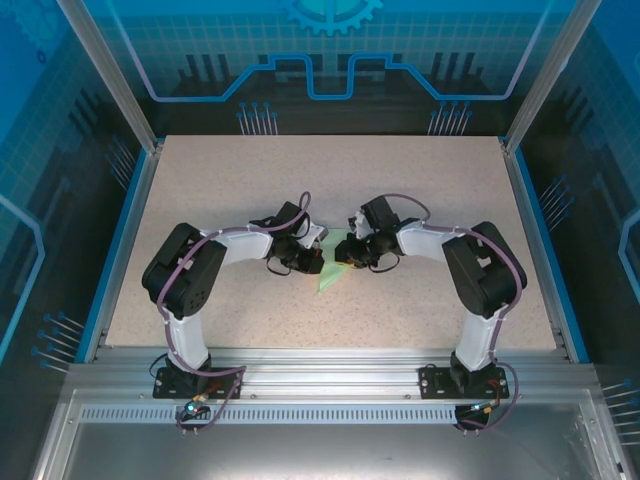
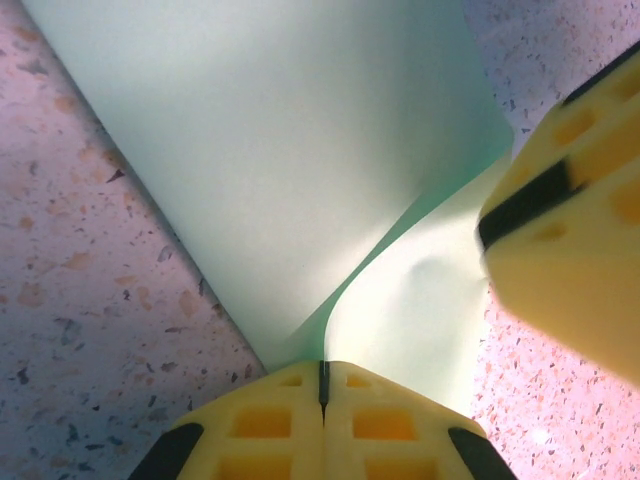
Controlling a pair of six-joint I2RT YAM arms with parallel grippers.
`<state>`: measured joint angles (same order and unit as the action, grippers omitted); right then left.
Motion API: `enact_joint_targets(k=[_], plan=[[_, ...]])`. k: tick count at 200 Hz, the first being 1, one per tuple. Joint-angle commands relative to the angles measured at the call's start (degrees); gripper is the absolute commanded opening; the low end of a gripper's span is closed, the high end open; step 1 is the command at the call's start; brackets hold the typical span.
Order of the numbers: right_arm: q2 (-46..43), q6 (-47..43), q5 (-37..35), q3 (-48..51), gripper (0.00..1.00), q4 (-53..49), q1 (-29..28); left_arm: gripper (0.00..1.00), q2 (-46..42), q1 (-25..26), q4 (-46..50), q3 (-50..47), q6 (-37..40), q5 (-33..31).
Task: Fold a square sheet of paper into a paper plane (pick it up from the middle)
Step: Third fold the triangle at the center of the table.
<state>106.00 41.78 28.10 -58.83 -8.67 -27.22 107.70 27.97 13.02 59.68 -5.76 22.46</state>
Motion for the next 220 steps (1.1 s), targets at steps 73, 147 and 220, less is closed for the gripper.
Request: enact_joint_targets(k=[73, 147, 220], plan=[[4.3, 0.6, -2.6, 3.3, 0.19, 3.2, 2.4, 0.04, 1.3, -0.9, 2.0, 0.7, 1.9, 0.0], [-1.7, 0.1, -1.2, 2.1, 0.2, 1.4, 3.5, 0.04, 1.6, -1.0, 2.0, 0.8, 2.1, 0.3], [4.5, 0.3, -2.9, 2.5, 0.18, 2.1, 4.0, 0.04, 1.9, -1.0, 2.4, 1.0, 2.3, 0.5]])
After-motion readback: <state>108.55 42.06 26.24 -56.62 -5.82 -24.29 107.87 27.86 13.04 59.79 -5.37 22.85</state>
